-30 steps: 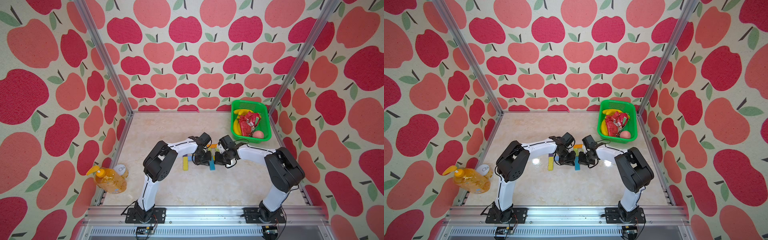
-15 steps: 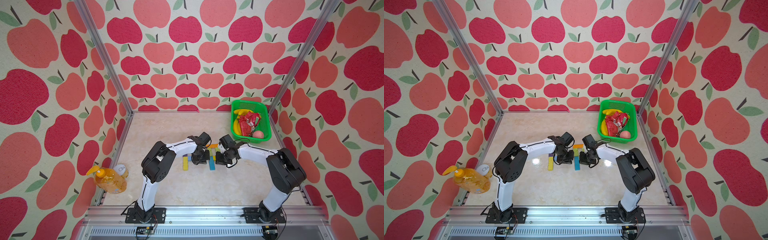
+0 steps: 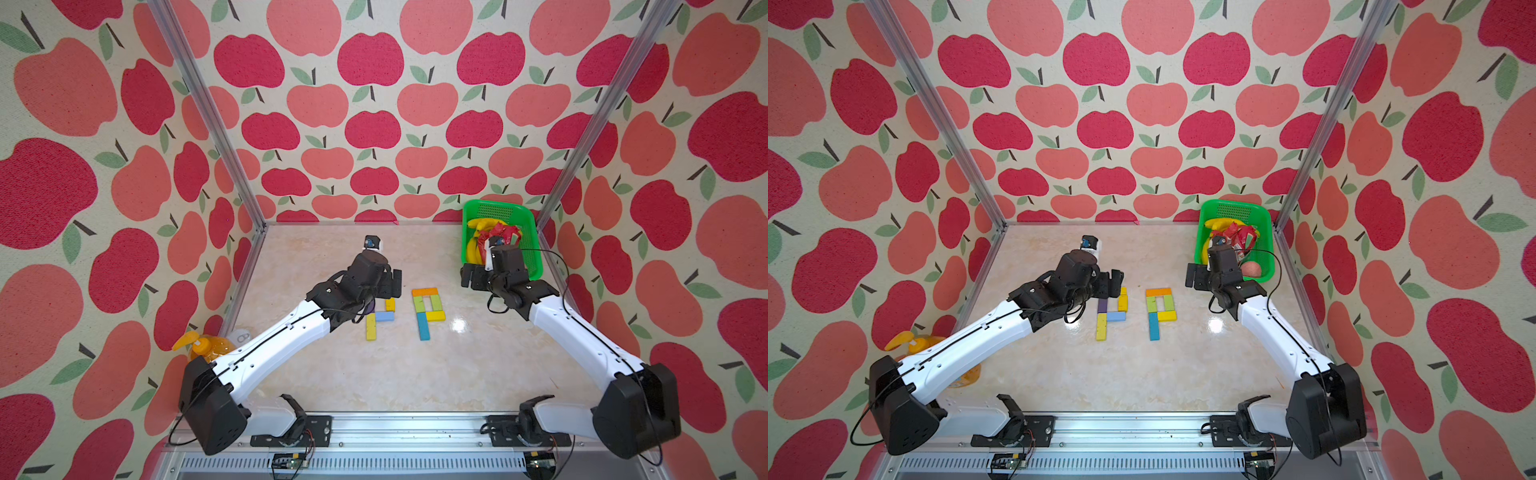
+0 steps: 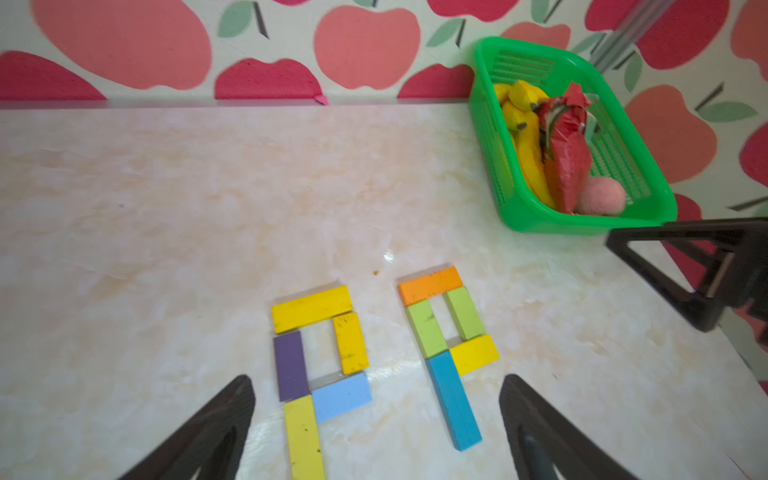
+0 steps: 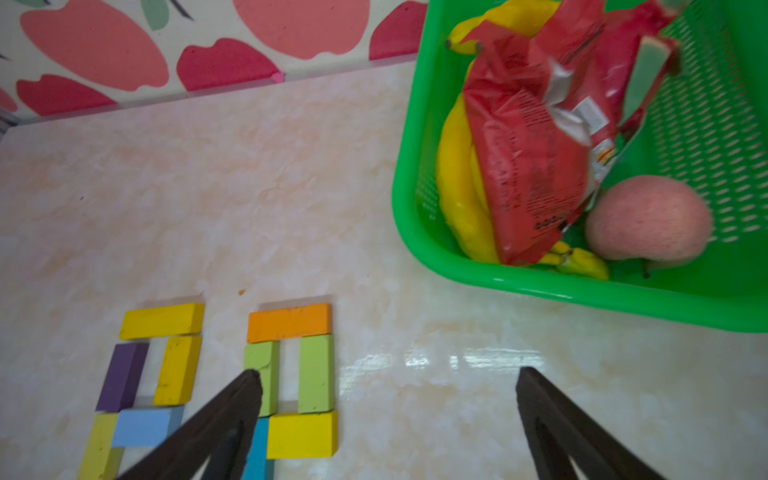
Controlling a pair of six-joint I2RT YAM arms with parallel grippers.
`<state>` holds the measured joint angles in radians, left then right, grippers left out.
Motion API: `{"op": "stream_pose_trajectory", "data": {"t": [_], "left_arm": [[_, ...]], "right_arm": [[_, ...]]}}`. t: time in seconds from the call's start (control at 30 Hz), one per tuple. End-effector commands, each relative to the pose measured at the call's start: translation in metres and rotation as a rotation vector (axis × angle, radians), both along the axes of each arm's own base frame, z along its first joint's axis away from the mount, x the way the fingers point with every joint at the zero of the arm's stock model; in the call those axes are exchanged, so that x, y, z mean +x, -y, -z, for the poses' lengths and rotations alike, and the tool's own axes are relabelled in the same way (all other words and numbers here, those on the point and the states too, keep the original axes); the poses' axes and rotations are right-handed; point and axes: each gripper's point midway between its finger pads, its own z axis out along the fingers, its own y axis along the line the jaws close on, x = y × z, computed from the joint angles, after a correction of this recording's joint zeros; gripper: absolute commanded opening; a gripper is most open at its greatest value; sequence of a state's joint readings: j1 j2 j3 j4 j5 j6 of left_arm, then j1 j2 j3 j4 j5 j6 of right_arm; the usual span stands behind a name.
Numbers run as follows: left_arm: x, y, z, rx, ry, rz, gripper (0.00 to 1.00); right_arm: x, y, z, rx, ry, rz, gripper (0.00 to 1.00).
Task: Assemble the letter p with building blocks
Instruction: Reset both arms
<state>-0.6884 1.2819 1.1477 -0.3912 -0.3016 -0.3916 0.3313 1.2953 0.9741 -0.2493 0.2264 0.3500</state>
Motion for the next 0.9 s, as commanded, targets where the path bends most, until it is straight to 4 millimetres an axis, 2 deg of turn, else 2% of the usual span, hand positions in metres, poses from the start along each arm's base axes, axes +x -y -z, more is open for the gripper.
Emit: {"op": "stream_pose_trajectory", "data": {"t": [0.0,0.03,0.1,0.13,0.23,0.3,0.4,0.5,0.67,0.77,0.87], "left_arm": [[0.02,-0.089,0.006,0.166,0.091,-0.247,0.98],[0.024,-0.108,0.005,0.178,0.126,-0.292,0.98],[0.028,-0.14,0.013,0.209,0.182,-0.359,0.98],[0.031,-0.155,0.018,0.219,0.21,-0.394,0.98],[0.039,-0.185,0.05,0.249,0.19,-0.417,0.98],[0.047,-0.192,0.069,0.247,0.178,-0.393,0.98],[0.055,-0.195,0.094,0.237,0.177,-0.353,0.98],[0.062,-0.192,0.11,0.256,0.225,-0.298,0.98],[0.078,-0.17,0.112,0.34,0.258,-0.144,0.98],[0.073,-0.163,0.131,0.368,0.189,-0.081,0.98],[0.06,-0.165,0.149,0.341,0.203,-0.079,0.98]], "right_arm": [[0.017,0.069,0.006,-0.108,0.12,0.204,0.99],[0.018,0.082,0.014,-0.104,0.143,0.237,0.99],[0.024,0.094,0.027,-0.104,0.176,0.245,0.99],[0.027,0.099,0.039,-0.117,0.158,0.242,0.99],[0.035,0.098,0.074,-0.182,0.082,0.182,0.99],[0.039,0.091,0.092,-0.202,0.084,0.115,0.99],[0.04,0.084,0.112,-0.208,0.113,0.069,0.99],[0.037,0.081,0.104,-0.217,0.19,0.04,0.99],[0.03,0.081,0.105,-0.197,0.224,0.027,0.99],[0.025,0.08,0.102,-0.191,0.26,0.026,0.99],[0.025,0.08,0.101,-0.189,0.265,0.026,0.99]]}}
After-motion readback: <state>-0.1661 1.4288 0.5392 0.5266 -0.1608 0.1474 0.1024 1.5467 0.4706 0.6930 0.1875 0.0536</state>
